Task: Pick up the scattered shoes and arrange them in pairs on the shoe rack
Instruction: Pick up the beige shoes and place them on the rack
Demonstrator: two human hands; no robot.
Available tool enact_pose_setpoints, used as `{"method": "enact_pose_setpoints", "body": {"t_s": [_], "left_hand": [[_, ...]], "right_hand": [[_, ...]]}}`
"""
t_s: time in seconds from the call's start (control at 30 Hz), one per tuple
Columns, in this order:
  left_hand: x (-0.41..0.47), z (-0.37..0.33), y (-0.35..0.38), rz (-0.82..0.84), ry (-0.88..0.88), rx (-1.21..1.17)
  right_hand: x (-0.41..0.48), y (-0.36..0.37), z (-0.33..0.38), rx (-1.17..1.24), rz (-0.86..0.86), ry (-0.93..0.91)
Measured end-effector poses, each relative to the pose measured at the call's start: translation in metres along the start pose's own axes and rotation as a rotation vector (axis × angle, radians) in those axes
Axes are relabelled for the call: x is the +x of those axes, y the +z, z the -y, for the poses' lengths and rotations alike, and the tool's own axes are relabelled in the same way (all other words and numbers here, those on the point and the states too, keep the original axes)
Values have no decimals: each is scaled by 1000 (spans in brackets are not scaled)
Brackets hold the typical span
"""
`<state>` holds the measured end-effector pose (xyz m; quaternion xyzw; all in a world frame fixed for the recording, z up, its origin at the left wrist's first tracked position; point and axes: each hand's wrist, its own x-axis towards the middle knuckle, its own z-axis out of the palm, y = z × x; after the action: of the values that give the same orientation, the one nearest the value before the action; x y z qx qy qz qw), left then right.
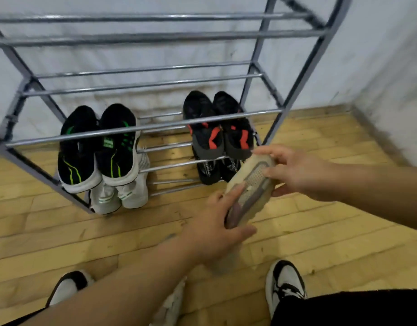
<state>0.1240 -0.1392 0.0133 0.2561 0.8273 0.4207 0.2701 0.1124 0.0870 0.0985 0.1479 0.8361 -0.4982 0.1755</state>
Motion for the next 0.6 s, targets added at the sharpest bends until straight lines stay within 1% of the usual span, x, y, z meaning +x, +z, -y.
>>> {"method": "enact_pose_setpoints", "body": {"t_s": [0.1, 0.17, 0.27, 0.37, 0.43, 0.5, 0.6], "left_hand": [[15, -69, -19, -3, 133, 55], [26, -121, -24, 19, 224, 145], [38, -202, -13, 106, 366, 404], [44, -259, 21, 224, 452, 635], [47, -275, 51, 328, 470, 798], [47, -277, 83, 435, 462, 924], [42, -255, 135, 569, 442, 1020]], "right_hand": [[-53, -59, 19, 186, -157, -43], [-91, -93, 15, 300, -283, -71], [-147, -127, -15, 423, -460, -115], [-189, -136, -71, 529, -603, -98], [-211, -126, -118, 557, -657, -57], [-230, -105, -161, 590, -660, 14], [-255, -67, -220, 703, -682, 167]]}}
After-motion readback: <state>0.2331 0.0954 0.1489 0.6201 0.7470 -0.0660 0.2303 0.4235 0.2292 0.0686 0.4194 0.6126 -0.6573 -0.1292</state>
